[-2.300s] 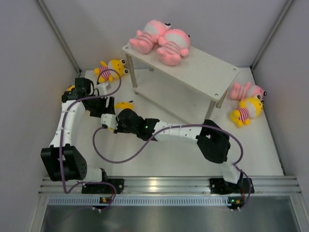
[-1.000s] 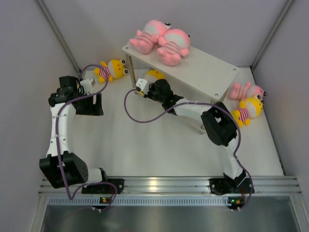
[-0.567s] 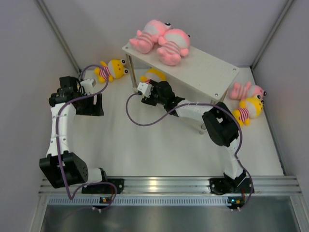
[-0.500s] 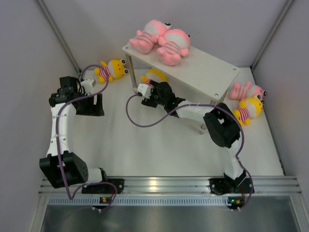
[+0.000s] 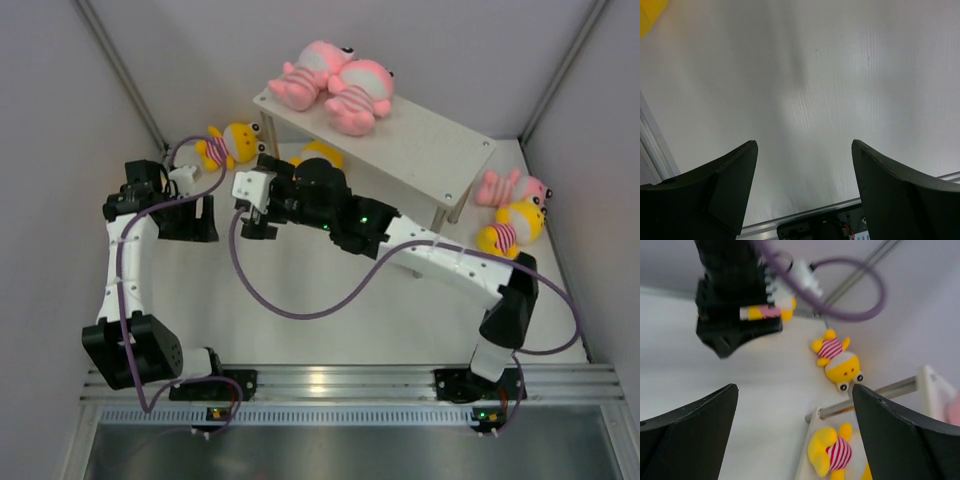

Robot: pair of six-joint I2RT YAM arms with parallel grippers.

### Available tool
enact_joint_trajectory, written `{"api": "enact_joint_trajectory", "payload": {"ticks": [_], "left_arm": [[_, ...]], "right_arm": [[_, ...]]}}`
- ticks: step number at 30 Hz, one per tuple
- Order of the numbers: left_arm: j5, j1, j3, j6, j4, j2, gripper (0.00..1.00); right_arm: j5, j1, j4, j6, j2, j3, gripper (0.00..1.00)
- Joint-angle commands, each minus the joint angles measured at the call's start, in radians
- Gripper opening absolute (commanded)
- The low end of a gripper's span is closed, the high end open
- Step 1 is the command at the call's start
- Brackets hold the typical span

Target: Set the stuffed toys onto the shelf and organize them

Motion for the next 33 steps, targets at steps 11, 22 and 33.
{"api": "enact_joint_trajectory", "payload": {"ticks": [11,22,33], "left_arm": [[0.060,0.005,-0.030,0.030,0.000,-0.046,0.81],[0.055,0.005,-0.041,0.034,-0.002,-0.049,0.81],[0.058,0.005,-0.033,0.031,0.000,-0.026,0.81]], "right_arm": [[0.259,-0.599,-0.061,0.512,-0.481,0.027,0.89],[-0.013,-1.357,-0.084,0.878,-0.213,-0.149,0.70],[-0.110,-1.322,-0.181,0.603,0.125,-0.174,0.56]]}}
